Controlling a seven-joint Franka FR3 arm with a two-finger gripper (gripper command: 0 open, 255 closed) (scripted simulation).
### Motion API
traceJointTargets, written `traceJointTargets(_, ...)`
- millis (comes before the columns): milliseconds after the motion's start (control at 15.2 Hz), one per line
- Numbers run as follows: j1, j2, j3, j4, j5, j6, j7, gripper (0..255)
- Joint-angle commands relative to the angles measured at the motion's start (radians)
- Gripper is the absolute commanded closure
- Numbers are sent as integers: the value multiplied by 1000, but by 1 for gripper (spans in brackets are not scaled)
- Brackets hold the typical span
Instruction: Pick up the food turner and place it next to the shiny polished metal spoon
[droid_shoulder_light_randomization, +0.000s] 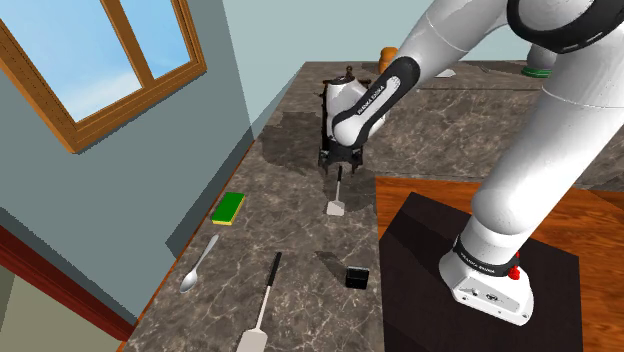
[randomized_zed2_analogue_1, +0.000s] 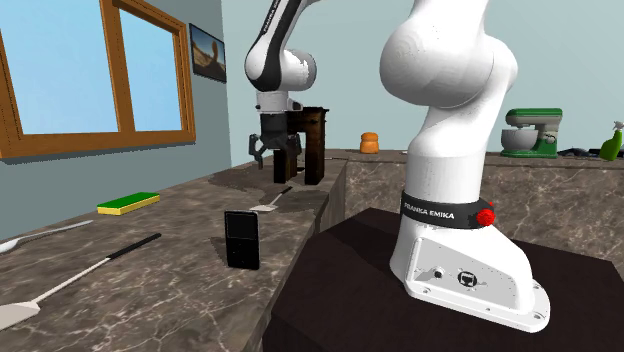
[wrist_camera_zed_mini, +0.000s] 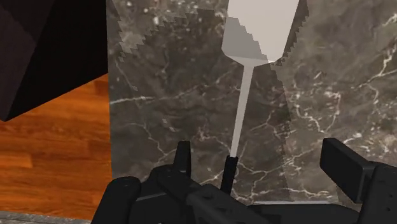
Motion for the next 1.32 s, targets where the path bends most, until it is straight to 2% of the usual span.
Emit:
traceJointTargets(0, -11, 78, -10, 23, -28, 53, 86, 0)
traceJointTargets(132, -14, 155, -29, 52, -55, 98, 162, 0)
traceJointTargets(594, 0, 255, -57, 62, -109, 186, 201, 0)
traceJointTargets(1188, 1, 263, -60, 63, -113, 193, 204, 0)
traceJointTargets(1254, 1, 263, -60, 63, -113, 193, 204, 255)
